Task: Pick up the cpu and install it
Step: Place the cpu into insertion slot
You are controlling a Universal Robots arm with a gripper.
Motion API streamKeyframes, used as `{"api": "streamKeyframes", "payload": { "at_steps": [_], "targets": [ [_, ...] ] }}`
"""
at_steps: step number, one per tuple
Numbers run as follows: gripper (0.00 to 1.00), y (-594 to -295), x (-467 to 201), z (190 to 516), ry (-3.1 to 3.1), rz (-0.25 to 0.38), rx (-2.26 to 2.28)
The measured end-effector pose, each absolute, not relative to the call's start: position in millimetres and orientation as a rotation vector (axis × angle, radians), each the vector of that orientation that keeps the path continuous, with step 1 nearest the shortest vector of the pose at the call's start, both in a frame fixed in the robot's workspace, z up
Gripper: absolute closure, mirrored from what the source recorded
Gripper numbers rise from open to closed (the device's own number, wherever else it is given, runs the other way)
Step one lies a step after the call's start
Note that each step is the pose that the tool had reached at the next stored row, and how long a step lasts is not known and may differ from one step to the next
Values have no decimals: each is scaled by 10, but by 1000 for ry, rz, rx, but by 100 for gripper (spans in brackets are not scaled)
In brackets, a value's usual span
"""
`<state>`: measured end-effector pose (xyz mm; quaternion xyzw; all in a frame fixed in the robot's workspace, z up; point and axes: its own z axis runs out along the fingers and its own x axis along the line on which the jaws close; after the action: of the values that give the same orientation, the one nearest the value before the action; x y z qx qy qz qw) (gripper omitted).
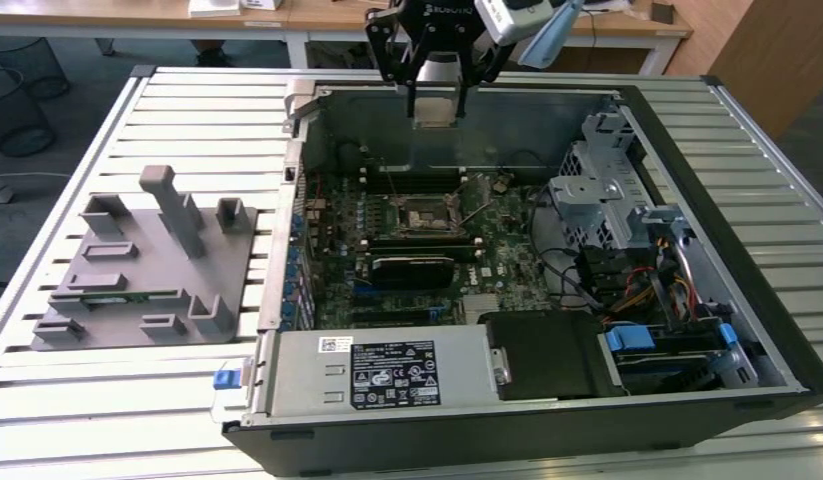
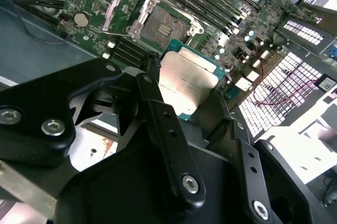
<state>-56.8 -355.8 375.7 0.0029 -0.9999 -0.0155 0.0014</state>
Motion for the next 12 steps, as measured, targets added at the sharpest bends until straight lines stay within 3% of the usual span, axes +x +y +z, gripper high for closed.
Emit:
{"api": "streamKeyframes", "payload": {
  "at_steps": [12],
  "targets": [
    [47,-3558,-569,3755,-3139,-49,-50]
  ]
}}
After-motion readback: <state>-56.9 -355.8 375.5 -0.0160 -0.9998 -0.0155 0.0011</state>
